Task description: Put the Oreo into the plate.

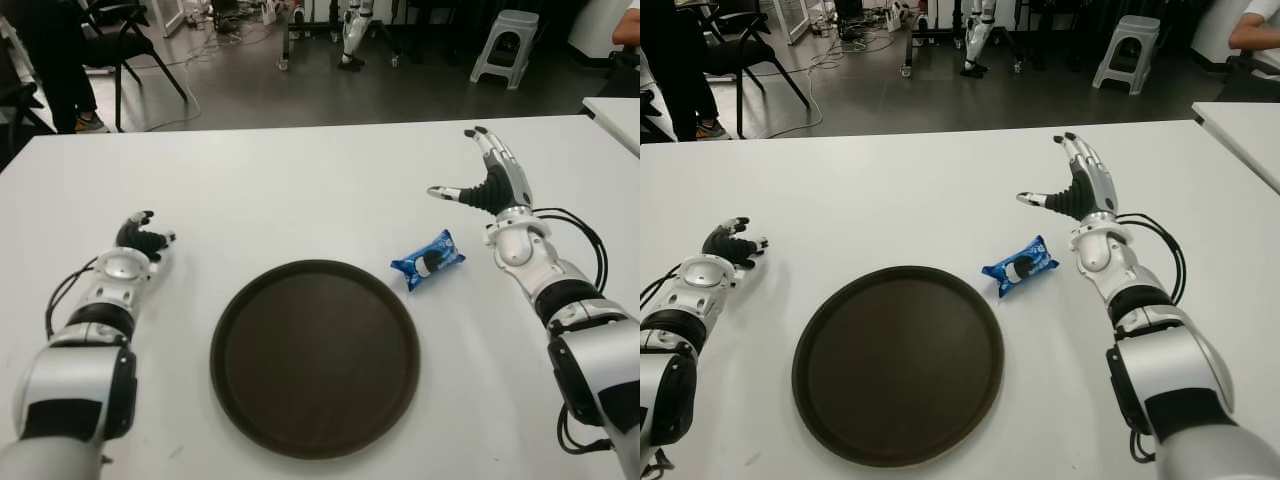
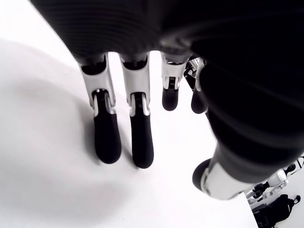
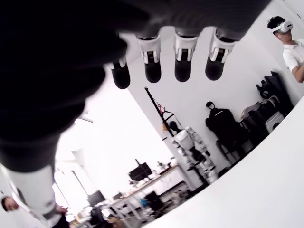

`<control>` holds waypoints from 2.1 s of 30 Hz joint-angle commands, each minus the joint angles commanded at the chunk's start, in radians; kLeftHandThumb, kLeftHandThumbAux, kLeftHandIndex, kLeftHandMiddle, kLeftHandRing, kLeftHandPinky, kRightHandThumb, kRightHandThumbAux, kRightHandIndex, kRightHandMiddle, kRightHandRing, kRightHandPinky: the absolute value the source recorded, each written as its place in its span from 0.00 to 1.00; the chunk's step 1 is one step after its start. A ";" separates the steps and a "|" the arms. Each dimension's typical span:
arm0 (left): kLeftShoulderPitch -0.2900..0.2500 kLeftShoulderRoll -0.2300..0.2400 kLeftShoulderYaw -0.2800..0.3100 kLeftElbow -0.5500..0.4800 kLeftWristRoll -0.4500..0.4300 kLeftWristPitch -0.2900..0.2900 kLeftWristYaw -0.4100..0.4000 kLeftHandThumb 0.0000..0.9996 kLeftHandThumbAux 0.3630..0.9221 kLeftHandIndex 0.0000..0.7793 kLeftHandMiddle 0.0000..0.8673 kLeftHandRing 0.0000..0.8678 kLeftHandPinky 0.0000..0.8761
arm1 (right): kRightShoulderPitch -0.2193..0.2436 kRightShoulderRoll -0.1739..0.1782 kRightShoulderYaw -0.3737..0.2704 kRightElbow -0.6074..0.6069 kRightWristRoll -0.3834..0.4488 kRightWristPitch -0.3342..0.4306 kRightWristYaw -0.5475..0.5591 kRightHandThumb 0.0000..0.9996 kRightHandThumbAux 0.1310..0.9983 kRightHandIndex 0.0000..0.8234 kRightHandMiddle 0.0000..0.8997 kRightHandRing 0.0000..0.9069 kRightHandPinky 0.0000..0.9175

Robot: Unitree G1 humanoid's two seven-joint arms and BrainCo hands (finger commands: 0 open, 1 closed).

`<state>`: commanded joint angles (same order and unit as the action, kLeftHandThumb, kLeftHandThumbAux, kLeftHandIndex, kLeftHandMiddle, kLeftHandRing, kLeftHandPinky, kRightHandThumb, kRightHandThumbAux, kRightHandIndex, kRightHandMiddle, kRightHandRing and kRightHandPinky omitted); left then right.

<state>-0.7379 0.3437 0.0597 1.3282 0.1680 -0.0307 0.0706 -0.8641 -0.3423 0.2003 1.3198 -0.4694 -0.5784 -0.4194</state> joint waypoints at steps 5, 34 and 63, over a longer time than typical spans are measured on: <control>-0.002 -0.002 0.003 0.000 -0.003 0.004 0.002 0.24 0.77 0.11 0.10 0.12 0.17 | -0.008 -0.009 -0.002 0.001 0.006 -0.001 0.046 0.00 0.60 0.02 0.03 0.01 0.04; -0.003 -0.004 -0.002 0.001 0.004 0.001 0.007 0.24 0.76 0.10 0.10 0.14 0.18 | -0.024 -0.161 0.033 -0.037 0.000 -0.003 0.378 0.00 0.66 0.03 0.00 0.00 0.01; -0.004 -0.013 0.004 -0.005 -0.009 0.002 0.011 0.26 0.81 0.13 0.12 0.14 0.16 | -0.057 -0.192 0.153 -0.096 -0.078 -0.024 0.549 0.00 0.74 0.03 0.02 0.04 0.29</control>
<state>-0.7423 0.3310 0.0632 1.3233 0.1595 -0.0285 0.0811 -0.9212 -0.5338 0.3528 1.2243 -0.5477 -0.6026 0.1294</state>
